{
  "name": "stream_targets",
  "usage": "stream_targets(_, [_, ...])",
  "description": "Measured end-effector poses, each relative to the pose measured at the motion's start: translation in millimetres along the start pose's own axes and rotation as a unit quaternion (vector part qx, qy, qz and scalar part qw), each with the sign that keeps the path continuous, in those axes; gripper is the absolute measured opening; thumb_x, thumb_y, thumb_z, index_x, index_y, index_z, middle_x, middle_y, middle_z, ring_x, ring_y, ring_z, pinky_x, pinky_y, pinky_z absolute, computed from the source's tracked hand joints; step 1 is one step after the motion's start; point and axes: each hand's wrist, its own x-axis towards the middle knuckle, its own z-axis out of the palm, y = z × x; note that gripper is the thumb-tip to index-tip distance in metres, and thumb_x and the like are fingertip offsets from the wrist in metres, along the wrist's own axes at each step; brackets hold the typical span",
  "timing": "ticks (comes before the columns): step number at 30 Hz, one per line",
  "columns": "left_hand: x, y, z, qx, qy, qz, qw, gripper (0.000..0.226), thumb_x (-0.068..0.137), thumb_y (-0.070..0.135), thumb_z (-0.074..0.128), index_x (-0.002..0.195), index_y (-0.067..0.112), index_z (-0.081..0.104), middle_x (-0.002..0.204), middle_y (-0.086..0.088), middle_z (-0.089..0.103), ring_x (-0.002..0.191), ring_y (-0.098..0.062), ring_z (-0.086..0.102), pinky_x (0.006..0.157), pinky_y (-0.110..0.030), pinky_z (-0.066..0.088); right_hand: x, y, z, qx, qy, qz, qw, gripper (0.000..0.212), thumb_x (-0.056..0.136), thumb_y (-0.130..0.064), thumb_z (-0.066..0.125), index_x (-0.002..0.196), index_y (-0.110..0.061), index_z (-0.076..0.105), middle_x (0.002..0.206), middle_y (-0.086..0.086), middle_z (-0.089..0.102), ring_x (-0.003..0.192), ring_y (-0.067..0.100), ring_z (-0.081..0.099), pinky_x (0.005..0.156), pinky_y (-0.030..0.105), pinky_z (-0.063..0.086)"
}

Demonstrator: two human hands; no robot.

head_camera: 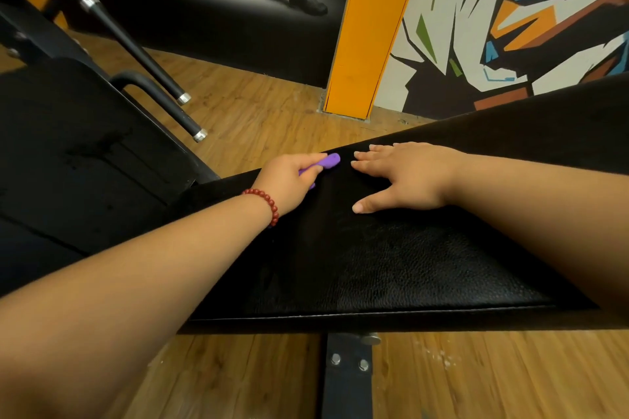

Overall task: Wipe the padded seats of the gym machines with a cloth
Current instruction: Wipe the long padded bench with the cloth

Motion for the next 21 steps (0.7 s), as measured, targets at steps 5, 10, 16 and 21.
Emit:
stream_targets(5, [-3.3,-3.3,-5.8,0.032,-0.011,0.010,0.999,0.035,0.102,0.029,0.046,0.135,0.036,0.053,0.110,0.006,0.067,0.091,-0.004,0.059,0.080,-0.022,0.048,-0.2,-1.5,-1.3,-0.002,-0.001,0.000,1.000,0.085,0.088,-0.070,0.037,0.155,-0.028,0.008,0.162,-0.009,0.001,0.149,0.012,-0.002,0.119,0.035,0.002])
stream_targets(10, [20.9,16.2,4.6,0.004,0.032,-0.072,0.997,0.034,0.103,0.025,0.042,0.135,0.029,0.055,0.115,0.001,0.066,0.090,-0.009,0.060,0.077,-0.023,0.040,-1.0,-2.8,-0.1,-0.004,0.006,-0.005,1.000,0.082,0.088,-0.070,0.037,0.155,-0.031,0.011,0.161,-0.014,0.003,0.149,0.010,0.001,0.119,0.035,0.004])
stream_targets(16, [-21.4,7.8,-2.7,-0.010,0.000,-0.016,1.000,0.034,0.100,0.027,0.050,0.133,0.031,0.057,0.124,0.012,0.062,0.098,0.003,0.056,0.083,-0.011,0.040,-1.4,-3.5,0.7,-0.008,0.013,-0.007,1.000,0.082,0.088,-0.071,0.036,0.155,-0.030,0.011,0.161,-0.013,0.005,0.149,0.011,0.002,0.119,0.035,0.005])
stream_targets(21, [-33.3,3.0,-7.3,0.013,0.003,0.015,1.000,0.035,0.100,0.025,0.051,0.134,0.028,0.056,0.136,0.016,0.054,0.109,0.003,0.054,0.092,-0.008,0.032,-4.3,-6.0,0.6,-0.018,0.028,-0.013,0.999,0.078,0.090,-0.069,0.035,0.155,-0.031,0.014,0.161,-0.012,0.008,0.148,0.008,0.005,0.119,0.036,0.006])
